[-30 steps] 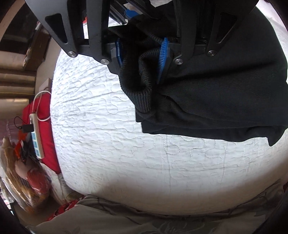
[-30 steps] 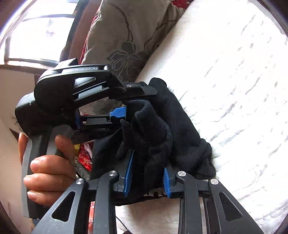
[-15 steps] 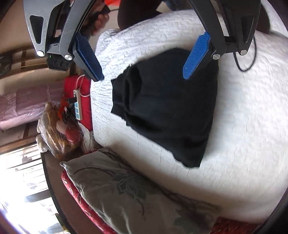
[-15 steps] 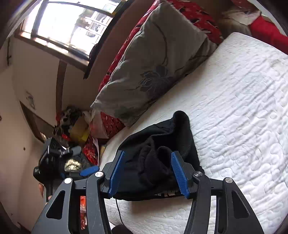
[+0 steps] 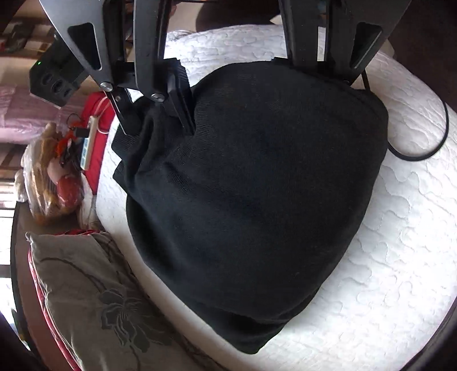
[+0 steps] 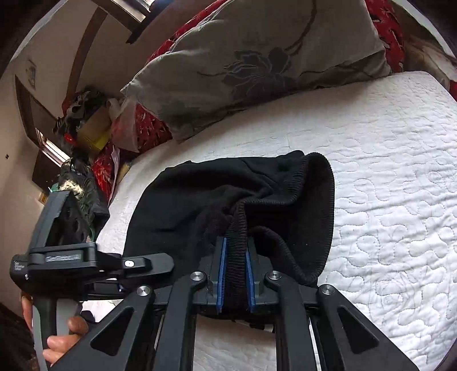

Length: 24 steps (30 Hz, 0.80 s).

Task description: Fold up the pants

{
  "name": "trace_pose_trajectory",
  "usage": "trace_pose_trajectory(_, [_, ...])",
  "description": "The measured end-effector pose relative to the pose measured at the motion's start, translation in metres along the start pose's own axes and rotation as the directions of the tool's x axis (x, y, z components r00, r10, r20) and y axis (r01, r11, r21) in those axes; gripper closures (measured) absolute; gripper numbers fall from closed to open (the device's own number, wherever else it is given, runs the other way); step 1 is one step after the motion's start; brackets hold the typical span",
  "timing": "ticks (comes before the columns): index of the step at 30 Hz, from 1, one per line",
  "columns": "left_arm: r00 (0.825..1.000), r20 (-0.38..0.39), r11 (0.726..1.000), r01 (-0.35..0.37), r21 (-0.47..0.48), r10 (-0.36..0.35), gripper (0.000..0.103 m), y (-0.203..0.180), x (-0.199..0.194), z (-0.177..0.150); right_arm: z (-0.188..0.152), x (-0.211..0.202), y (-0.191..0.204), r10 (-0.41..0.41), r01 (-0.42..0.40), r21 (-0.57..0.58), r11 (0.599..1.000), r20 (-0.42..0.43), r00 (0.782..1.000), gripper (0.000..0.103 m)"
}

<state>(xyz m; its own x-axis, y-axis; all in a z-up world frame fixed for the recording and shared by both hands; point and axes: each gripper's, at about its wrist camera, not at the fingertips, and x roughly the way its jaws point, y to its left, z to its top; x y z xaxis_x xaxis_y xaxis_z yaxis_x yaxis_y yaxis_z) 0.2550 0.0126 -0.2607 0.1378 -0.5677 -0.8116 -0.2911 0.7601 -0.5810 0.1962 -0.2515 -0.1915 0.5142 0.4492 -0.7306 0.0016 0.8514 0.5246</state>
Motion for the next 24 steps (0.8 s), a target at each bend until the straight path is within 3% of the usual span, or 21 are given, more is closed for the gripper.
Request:
trace_pose_trajectory(1, [0.999,-0.014,0.999,0.039,-0.001,-0.039,0.070,0.003,-0.003,-0.001,-0.001,-0.012,-0.005,0.049,-0.049,0.036,0.998,0.025,0.999,0.095])
trace_pose_trajectory(3, [0.999,-0.015,0.999,0.039,0.009,-0.039,0.072,0.008,-0.004,-0.003,-0.009,-0.037,-0.015,0.102,-0.108,0.066,0.992,0.080,0.992,0.098])
trace_pose_trajectory(6, [0.997,-0.067,0.999,0.030,-0.022,-0.032,0.072,0.020,0.017,-0.001,-0.031,-0.028,-0.050,0.062,-0.064,0.152,0.986,0.018,0.998,0.097])
trace_pose_trajectory(7, [0.996,-0.073,0.999,0.039,-0.030,-0.041,0.070,0.022,0.019,-0.001,-0.039,-0.021,-0.059,0.061,-0.060,0.192,0.980,0.002,0.998,0.093])
trace_pose_trajectory(9, [0.997,-0.068,0.999,0.039,0.005,-0.039,0.069,0.019,0.015,0.000,-0.044,-0.021,-0.065,0.095,-0.099,0.239,0.966,0.027,0.995,0.090])
trace_pose_trajectory(10, [0.997,-0.067,0.999,0.030,0.034,-0.027,0.064,0.017,0.009,-0.003,-0.044,-0.025,-0.065,0.112,-0.119,0.255,0.960,0.041,0.993,0.084])
trace_pose_trajectory(11, [0.998,-0.061,0.998,0.016,0.066,-0.012,0.053,0.014,0.002,-0.006,-0.042,-0.030,-0.065,0.115,-0.124,0.262,0.957,0.052,0.992,0.083])
trace_pose_trajectory(13, [0.999,-0.048,0.991,0.031,0.127,-0.025,0.043,0.012,-0.019,-0.014,-0.036,-0.045,-0.064,0.129,-0.146,0.258,0.955,0.080,0.988,0.083])
trace_pose_trajectory(14, [0.998,-0.044,0.988,0.044,0.150,-0.038,0.043,0.009,-0.031,-0.018,-0.031,-0.053,-0.065,0.136,-0.159,0.260,0.952,0.104,0.985,0.080])
trace_pose_trajectory(15, [0.998,-0.033,0.983,0.061,0.172,-0.056,0.043,0.008,-0.042,-0.019,-0.025,-0.060,-0.066,0.138,-0.167,0.265,0.949,0.126,0.982,0.076])
trace_pose_trajectory(17, [0.997,0.023,0.977,0.070,0.199,-0.076,0.043,0.006,-0.065,-0.015,-0.012,-0.066,-0.068,0.120,-0.159,0.276,0.948,0.153,0.981,0.057])
trace_pose_trajectory(20, [0.989,0.141,0.978,0.018,0.209,-0.048,0.033,0.001,-0.090,0.014,0.008,-0.055,-0.068,0.099,-0.135,0.278,0.951,0.138,0.985,0.056])
trace_pose_trajectory(24, [0.985,0.172,0.984,-0.021,0.175,-0.009,0.032,-0.014,-0.086,0.063,0.025,-0.018,-0.069,0.029,-0.050,0.307,0.951,0.071,0.997,0.056])
